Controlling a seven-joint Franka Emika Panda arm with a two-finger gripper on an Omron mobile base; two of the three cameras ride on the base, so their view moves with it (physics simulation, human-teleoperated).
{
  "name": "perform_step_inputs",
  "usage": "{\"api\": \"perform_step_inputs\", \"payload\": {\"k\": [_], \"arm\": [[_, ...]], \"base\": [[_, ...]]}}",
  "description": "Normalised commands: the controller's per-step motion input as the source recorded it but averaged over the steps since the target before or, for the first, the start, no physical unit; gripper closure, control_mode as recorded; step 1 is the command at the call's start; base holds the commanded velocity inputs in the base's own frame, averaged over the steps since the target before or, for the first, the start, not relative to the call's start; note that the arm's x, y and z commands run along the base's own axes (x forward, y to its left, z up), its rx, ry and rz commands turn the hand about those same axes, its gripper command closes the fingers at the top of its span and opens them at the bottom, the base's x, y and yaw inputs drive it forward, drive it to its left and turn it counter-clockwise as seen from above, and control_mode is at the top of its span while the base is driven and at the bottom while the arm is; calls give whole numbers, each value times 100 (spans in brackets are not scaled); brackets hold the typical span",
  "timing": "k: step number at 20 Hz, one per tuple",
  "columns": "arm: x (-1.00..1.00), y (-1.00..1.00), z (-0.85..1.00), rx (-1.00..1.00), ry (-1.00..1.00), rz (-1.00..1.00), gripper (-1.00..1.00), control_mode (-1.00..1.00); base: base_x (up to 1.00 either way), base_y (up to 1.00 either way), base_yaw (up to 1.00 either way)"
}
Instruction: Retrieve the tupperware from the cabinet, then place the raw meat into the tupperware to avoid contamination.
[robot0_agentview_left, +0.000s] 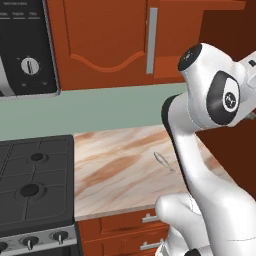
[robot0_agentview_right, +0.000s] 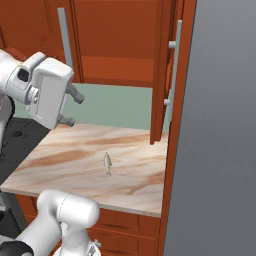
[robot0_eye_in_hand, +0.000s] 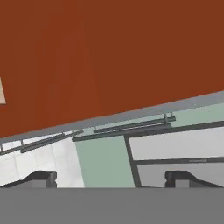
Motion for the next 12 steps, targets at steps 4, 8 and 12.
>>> {"api": "perform_step_inputs", "payload": {"k": [4,8,12], "arm": [[-17,54,0,2,-12,0,-100,-100],[0,60,12,5,-20,0,-100,-100],[0,55,20,8,-26,0,-100,-100]], "base": [[0,0,0],[0,0,0],[0,0,0]]}}
